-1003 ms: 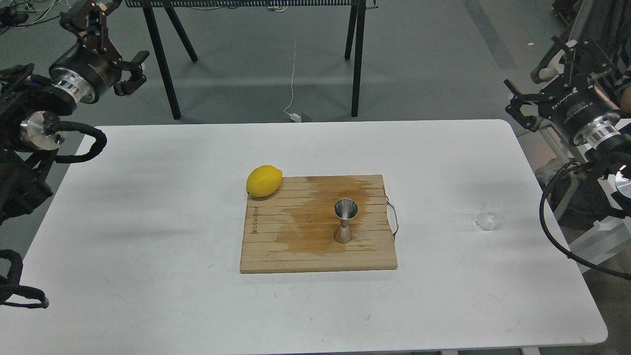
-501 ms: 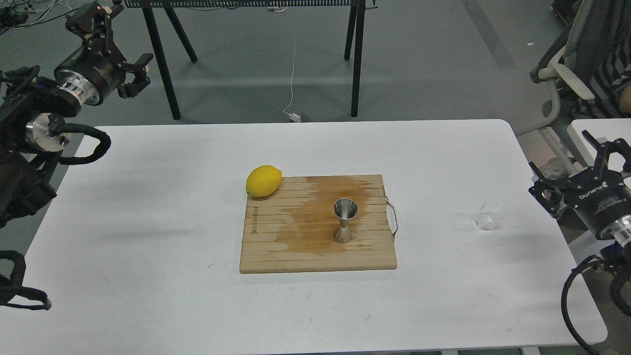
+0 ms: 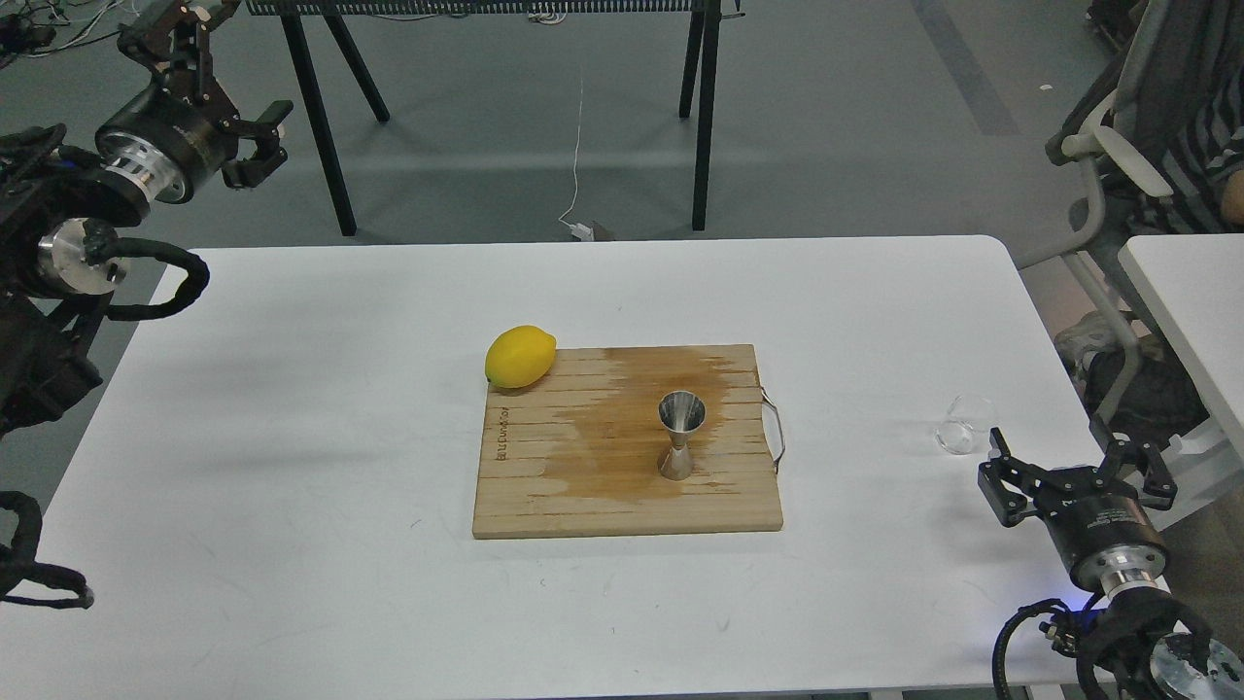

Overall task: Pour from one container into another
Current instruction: 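Lower the right gripper to the clear glass measuring cup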

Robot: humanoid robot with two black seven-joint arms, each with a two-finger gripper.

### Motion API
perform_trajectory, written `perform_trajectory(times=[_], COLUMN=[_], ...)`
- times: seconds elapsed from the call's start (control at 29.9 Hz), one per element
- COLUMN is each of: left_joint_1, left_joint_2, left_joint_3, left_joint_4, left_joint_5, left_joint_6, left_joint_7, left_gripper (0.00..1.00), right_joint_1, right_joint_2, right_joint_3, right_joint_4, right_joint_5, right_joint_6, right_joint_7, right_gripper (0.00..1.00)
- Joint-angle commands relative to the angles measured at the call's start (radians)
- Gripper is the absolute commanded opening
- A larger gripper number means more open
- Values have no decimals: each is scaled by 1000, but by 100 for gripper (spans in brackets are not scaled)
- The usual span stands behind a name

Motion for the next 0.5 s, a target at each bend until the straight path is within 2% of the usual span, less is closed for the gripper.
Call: perform_trajectory(times=[0.0, 0.47], left_joint_1=[-1, -5], left_joint_2=[8, 15], left_joint_3=[-4, -6], left_joint_4=[0, -1], left_joint_5=[0, 0], left_joint_6=[2, 2], left_joint_7=[-3, -4], left_gripper=[99, 99], right_joint_1=[2, 81], right_joint_2=[60, 158], right_joint_3=[6, 15], right_joint_4=[-4, -86], right_joint_5=[1, 32], right_joint_6=[-25, -24], right_joint_7=[2, -1], right_gripper=[99, 99])
